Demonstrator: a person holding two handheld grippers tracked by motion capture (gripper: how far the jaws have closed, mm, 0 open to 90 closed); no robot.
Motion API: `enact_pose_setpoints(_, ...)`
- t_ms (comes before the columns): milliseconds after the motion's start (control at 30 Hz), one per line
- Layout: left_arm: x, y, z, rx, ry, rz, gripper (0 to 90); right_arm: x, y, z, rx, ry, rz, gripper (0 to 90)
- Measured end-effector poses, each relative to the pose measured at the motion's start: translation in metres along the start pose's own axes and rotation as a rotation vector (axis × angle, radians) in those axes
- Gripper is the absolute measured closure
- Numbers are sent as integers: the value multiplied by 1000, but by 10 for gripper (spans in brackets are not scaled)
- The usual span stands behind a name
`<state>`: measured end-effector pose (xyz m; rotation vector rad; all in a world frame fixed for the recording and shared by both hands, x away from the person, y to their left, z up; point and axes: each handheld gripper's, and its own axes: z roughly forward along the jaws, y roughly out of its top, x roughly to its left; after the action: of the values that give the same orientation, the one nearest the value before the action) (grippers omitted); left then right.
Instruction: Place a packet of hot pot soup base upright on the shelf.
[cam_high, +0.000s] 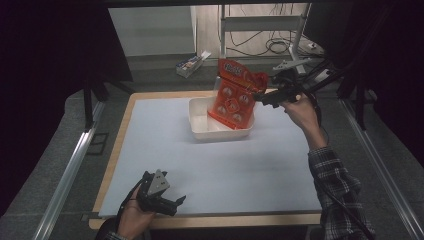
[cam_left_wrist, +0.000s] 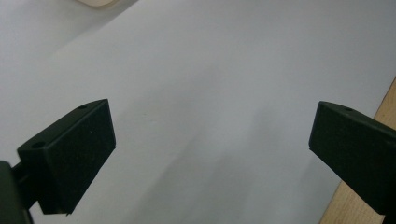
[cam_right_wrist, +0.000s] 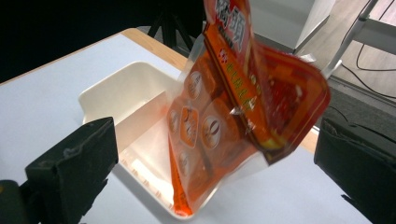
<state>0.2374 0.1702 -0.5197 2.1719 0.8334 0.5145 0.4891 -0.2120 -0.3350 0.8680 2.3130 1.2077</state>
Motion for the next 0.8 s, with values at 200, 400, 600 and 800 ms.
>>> enact_pose_setpoints(200,0,0,0,3,3,2,4,11,-19,-3,-1,23,6,0)
enact_pose_setpoints(400,-1,0,1,1,2,0,4,22,-31,-2,-5,37,0,0)
enact_pose_setpoints(600,-1,0,1,5,5,4,4,34,-43,-1,-11,44,-6,4)
enact_pose_setpoints(800,-1,0,1,5,7,7,5,48,-54,-2,-18,46,-22,6)
